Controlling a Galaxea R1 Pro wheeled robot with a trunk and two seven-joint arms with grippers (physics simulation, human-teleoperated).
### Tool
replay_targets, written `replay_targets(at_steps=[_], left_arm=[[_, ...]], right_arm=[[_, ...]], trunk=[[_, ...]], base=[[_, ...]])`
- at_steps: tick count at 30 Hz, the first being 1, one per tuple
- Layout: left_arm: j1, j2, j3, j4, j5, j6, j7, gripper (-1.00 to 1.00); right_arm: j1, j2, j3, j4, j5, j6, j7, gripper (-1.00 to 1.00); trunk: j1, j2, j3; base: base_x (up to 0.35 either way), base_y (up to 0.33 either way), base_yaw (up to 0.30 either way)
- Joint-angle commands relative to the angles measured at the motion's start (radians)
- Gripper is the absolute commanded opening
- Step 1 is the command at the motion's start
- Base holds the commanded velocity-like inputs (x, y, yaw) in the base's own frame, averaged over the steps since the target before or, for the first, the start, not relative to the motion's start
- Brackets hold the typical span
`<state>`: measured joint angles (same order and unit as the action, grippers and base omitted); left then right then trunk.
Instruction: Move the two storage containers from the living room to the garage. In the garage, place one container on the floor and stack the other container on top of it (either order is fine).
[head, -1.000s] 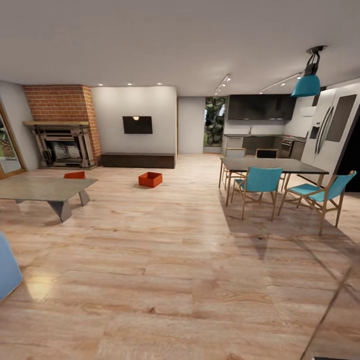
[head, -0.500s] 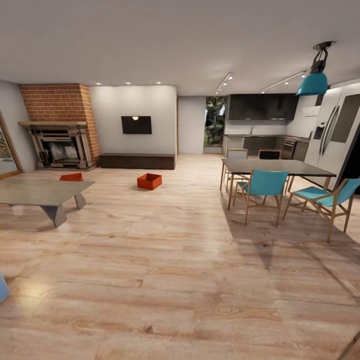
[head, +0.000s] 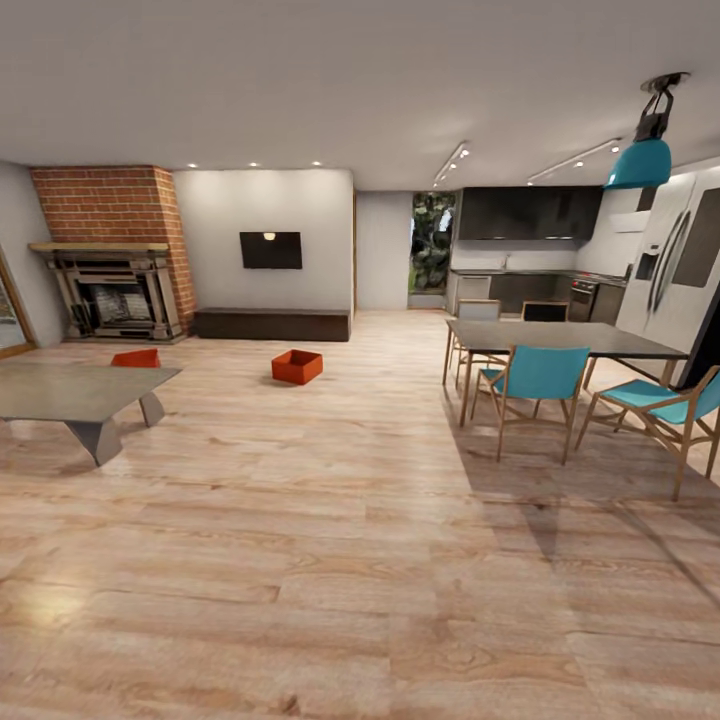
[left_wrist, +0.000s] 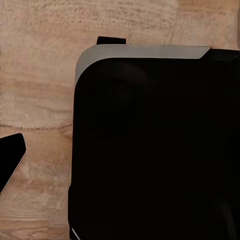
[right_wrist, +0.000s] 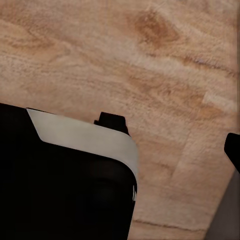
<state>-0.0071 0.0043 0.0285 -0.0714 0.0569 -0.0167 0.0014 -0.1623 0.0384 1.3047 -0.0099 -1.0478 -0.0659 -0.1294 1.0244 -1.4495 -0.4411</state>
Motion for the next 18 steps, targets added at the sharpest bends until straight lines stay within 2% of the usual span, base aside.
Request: replay_targets(at_steps=[1,18], left_arm=[[-0.001,0.000,0.002,0.001,0.006,-0.002,0.000,1.00],[-0.001,0.000,0.002,0.000,0.006,-0.002,0.000,1.00]], right_arm=[[0.000,0.000,0.008,-0.001,-0.009,-0.002,-0.004,1.00],[0.000,0.000,0.008,-0.001,-0.009,-0.002,-0.004,1.00]], trunk=[[0.001,0.000,-0.001],[0.001,0.000,-0.001]], base=[[0.323,0.000,0.000],[0.323,0.000,0.000]])
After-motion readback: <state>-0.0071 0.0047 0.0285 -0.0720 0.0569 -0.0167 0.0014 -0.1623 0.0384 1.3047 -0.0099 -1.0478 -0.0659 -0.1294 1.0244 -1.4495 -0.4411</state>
